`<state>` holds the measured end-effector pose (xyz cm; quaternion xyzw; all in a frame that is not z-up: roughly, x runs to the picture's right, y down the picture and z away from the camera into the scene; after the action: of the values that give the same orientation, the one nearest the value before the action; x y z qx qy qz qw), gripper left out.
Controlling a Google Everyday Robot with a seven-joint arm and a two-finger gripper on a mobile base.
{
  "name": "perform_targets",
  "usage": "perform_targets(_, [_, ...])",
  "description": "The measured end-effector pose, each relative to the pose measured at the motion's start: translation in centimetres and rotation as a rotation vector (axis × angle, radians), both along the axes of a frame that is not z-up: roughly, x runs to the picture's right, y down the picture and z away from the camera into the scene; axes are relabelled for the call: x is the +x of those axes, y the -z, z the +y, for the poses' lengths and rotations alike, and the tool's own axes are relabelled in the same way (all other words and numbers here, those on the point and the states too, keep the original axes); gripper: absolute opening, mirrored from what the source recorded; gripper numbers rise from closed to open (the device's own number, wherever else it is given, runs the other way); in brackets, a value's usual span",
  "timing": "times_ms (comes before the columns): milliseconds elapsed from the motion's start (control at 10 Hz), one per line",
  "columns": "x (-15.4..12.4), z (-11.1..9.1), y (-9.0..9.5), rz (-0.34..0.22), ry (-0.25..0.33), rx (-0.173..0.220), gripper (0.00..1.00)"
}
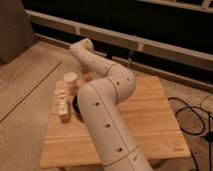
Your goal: Place the pepper on the white sponge
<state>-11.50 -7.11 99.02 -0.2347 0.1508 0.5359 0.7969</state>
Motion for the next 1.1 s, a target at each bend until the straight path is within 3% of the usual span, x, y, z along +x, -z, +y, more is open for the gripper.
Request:
perform_targets(300, [-0.8,1.5,-1.3,-0.027,-0.008,-0.056,0.02])
perform_targets(400, [-0.7,1.8,-1.5,-0.022,-0.01,-0.067,0.09])
perform_targets(500, [-0.1,2.0,-1.9,-0.005,-0.009,-0.078,0.25])
perform_targets(600, [0.2,2.0,-2.0,0.0,-0.009,-0.08,0.32])
perform_targets(800, [0.2,2.4,-2.4,0.012,-0.005,-0.095,0.59])
perform_targets(1000, [0.4,2.8,-2.6,0.014,-0.011,-0.106,0.74])
perform_targets(1100, [0.4,2.8,-2.6,0.012,-0.013,-0.109,0.74])
